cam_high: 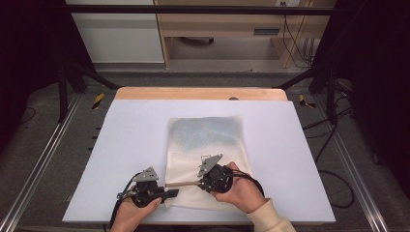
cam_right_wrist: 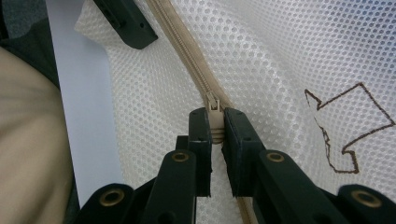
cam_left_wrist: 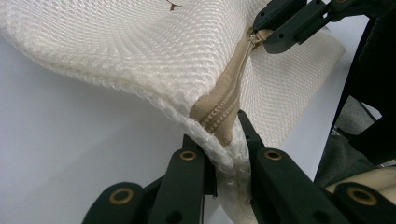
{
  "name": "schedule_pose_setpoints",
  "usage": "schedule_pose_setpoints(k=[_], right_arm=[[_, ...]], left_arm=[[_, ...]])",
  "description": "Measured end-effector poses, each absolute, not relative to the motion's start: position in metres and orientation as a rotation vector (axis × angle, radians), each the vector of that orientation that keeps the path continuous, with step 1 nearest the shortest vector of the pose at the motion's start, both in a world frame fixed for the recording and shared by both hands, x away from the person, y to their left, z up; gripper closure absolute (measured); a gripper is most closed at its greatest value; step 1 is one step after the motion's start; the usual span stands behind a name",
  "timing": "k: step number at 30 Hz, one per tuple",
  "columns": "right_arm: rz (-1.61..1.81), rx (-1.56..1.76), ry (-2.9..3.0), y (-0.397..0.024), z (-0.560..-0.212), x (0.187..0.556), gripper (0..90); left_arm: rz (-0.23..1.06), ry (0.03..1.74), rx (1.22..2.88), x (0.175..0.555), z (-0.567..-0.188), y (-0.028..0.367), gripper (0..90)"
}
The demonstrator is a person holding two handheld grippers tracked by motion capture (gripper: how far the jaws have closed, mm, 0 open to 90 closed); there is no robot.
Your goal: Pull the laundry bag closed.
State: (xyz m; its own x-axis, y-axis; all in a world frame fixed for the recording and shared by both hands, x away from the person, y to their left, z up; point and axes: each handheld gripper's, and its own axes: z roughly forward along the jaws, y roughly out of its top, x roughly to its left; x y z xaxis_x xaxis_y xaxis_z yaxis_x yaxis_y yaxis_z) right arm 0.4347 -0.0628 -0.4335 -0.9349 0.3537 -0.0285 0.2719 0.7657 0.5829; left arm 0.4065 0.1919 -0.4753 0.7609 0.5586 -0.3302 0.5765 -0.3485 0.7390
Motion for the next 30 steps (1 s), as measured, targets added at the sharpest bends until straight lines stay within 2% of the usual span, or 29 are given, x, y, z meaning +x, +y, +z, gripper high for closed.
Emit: schedule_pose_setpoints(k=[30], right_arm=[[0.914, 0.519, 2.809, -0.0678, -0.4325, 0.4335, 82.0]], left_arm=[[-0.019, 0.853, 2.021, 0.4065, -0.4744, 0.1933, 84.1]])
